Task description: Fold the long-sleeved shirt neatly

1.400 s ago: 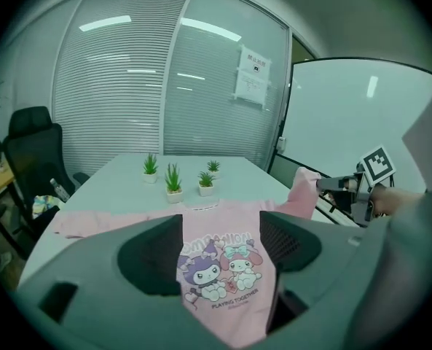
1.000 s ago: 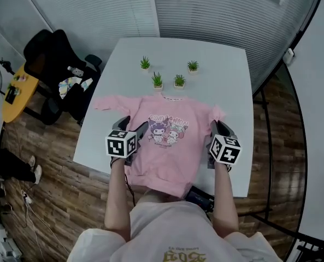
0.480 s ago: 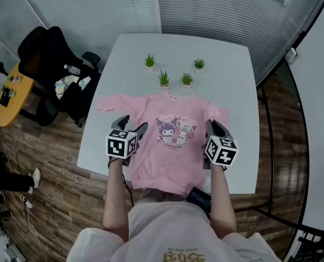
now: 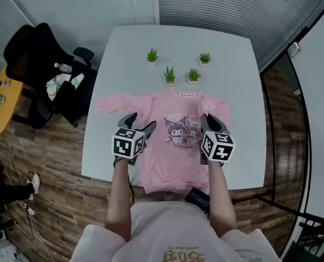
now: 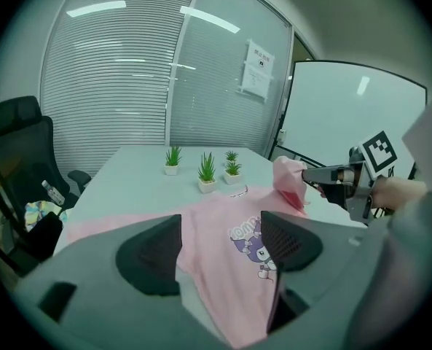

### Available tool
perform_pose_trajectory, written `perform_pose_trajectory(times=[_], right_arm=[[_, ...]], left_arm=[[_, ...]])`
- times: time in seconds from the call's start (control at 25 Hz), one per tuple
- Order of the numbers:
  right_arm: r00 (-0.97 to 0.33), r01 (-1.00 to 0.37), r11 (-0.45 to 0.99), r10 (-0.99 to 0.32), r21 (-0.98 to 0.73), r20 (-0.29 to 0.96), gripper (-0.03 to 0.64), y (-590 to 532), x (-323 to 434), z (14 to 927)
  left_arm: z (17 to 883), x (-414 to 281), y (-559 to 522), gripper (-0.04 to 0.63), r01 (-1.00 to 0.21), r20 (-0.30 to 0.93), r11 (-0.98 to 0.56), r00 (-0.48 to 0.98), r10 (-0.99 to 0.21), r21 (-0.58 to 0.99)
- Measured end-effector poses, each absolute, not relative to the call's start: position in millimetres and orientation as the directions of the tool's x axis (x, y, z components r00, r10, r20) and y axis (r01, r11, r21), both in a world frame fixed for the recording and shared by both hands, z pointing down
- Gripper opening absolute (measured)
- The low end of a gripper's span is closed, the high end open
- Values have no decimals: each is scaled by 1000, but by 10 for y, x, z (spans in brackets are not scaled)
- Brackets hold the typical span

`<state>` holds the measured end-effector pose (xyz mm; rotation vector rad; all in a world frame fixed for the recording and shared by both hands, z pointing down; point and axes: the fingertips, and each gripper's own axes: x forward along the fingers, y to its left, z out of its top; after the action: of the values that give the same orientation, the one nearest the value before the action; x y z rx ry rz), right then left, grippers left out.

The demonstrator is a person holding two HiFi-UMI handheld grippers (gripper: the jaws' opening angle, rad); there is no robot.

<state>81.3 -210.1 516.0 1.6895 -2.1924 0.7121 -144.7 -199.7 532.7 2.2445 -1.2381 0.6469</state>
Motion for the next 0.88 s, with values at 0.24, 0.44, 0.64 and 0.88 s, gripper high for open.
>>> perform_pose_trajectory(times=[0.24, 0.44, 0.64, 0.88], right_arm=[[-273, -961, 204, -812, -188, 517, 51, -2241, 485, 5244], [-273, -962, 217, -799, -166, 536, 51, -2332, 239, 5358], [-284, -959, 245, -797, -144, 533, 51, -2427, 14, 5514], [-299, -951, 285, -772, -115, 561, 51, -2478, -263, 5785]], left_arm=[[5477, -1672, -2149, 347, -864, 618, -458, 480, -622, 210], [5613, -1800, -2252, 348, -863, 623, -454, 484, -614, 222], [5772, -1934, -2339, 350, -867, 634, -437, 481, -606, 240], [5980, -2074, -2400, 351, -873, 661, -422, 468, -587, 243]])
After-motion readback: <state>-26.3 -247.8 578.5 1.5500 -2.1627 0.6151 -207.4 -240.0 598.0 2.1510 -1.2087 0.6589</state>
